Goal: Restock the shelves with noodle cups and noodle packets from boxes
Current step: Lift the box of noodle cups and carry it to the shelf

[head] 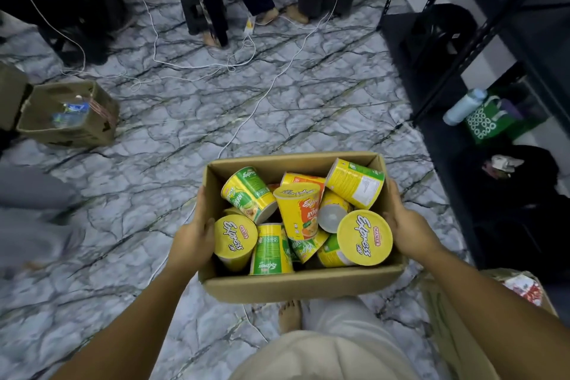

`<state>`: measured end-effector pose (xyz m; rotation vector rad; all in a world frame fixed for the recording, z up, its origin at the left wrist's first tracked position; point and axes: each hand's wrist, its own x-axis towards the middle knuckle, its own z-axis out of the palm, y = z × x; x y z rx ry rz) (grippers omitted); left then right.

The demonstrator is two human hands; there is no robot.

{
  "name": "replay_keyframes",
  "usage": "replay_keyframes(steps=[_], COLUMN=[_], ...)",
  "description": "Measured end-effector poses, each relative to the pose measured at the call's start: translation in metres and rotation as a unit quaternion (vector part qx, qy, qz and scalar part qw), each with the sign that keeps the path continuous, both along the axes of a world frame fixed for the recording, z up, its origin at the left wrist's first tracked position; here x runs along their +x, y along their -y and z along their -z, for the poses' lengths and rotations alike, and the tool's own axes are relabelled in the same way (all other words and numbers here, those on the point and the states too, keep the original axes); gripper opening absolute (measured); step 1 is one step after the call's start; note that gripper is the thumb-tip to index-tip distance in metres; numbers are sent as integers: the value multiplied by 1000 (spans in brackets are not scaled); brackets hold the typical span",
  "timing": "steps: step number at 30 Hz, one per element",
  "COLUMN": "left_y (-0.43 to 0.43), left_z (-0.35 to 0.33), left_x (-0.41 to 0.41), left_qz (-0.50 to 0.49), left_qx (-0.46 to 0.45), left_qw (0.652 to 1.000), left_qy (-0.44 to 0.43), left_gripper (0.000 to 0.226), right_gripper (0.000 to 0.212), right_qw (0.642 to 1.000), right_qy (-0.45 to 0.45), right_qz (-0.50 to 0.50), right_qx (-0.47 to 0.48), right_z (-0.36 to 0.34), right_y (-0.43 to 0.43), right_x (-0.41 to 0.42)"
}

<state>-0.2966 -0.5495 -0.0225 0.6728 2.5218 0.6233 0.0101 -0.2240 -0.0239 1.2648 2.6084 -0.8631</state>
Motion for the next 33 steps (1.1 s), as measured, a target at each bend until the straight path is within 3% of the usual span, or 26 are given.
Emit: replay_keyframes(steps=[8,20,33], left_y=[-64,-194,-331], left_z=[-4,-14,-10], left_x=[-86,-229,-393], left_qz=[-11,-31,89], left_qx=[3,-3,23], left_qw=[1000,999,995], left_qy=[-4,-24,-33], left_gripper=[80,81,81], right_gripper=[82,85,85], right_qw=[1000,1000,996], right_qy=[20,-5,-30], right_qz=[0,-21,79], right_qx=[-9,-21,-3], right_z=[1,8,19], right_y=[-72,-214,-270], right_x=[-95,-246,-330])
